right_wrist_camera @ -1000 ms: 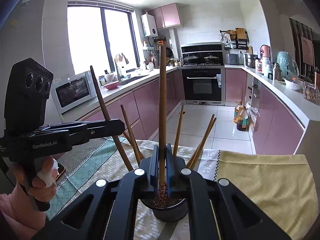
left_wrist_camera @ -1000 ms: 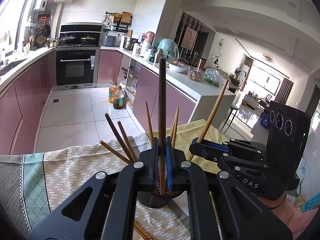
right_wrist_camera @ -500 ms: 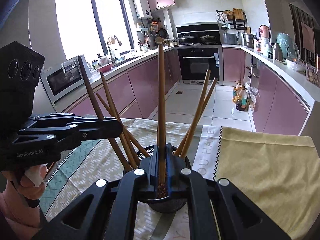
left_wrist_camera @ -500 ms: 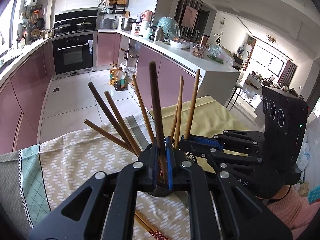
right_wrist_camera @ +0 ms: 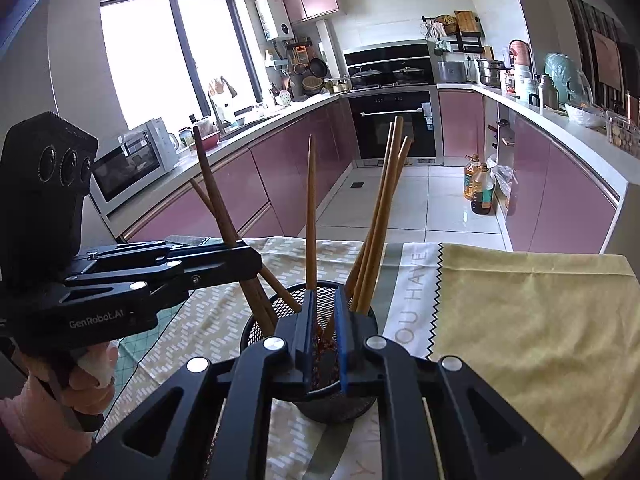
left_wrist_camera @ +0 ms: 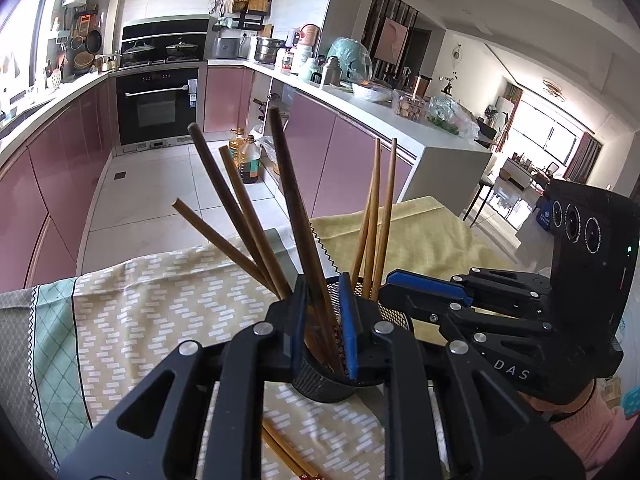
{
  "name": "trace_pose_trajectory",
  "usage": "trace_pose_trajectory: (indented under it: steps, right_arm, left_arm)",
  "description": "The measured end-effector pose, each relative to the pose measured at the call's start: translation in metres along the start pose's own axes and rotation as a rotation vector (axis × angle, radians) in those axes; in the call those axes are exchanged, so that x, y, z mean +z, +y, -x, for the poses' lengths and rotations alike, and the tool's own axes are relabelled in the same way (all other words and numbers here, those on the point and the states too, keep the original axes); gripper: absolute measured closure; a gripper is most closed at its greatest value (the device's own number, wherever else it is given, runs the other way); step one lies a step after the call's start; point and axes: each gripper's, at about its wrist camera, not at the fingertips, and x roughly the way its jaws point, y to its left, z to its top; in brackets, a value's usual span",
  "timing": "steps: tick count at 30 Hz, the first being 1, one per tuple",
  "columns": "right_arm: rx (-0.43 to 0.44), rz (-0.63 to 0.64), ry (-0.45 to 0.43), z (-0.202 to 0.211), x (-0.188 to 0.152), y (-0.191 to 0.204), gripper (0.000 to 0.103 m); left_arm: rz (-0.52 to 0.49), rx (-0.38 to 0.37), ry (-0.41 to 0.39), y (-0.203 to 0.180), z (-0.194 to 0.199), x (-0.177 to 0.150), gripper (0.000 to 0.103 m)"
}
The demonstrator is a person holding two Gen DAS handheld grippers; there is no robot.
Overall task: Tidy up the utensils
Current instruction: 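Open both tools to release the chopsticks into the cup, then move both open tools down to the last two chopsticks on the cloth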
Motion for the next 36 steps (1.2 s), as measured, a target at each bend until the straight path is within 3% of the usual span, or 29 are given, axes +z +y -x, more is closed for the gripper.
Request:
trace_pose_trajectory:
  steps: [5,11,15,18,25,29,36]
  right_arm:
    - [0.037,0.027,-0.030,0.014,-0.006,0.010,0.084]
    - [0.106,0.084,-0.049,0.034,-0.019,0.028,0.078]
    - [0.161,0.128,-0.013,0.035,-0.036,0.045,0.075]
    - [0.177,0.152,0.042,0.025,-0.053,0.055,0.069]
    - [0.174,0.101,0.187,-0.013,-0.088,0.060,0.069]
    - [0.168,0.051,0.216,-0.021,-0.096,0.055,0.069]
    - [0.146,0.010,0.221,-0.023,-0.097,0.047,0.069]
  left_arm:
    - [-0.020,0.028,-0.065,-0.002,0.019,-0.012,0.071]
    - [0.020,0.031,-0.105,0.009,0.044,-0.028,0.069]
    - [0.051,0.053,-0.098,0.019,0.055,-0.047,0.069]
    - [0.065,0.081,-0.067,0.027,0.056,-0.064,0.069]
    - [0.144,0.094,0.073,0.044,0.038,-0.111,0.069]
    - [0.158,0.089,0.153,0.048,0.023,-0.134,0.069]
    - [0.141,0.070,0.219,0.034,0.003,-0.147,0.069]
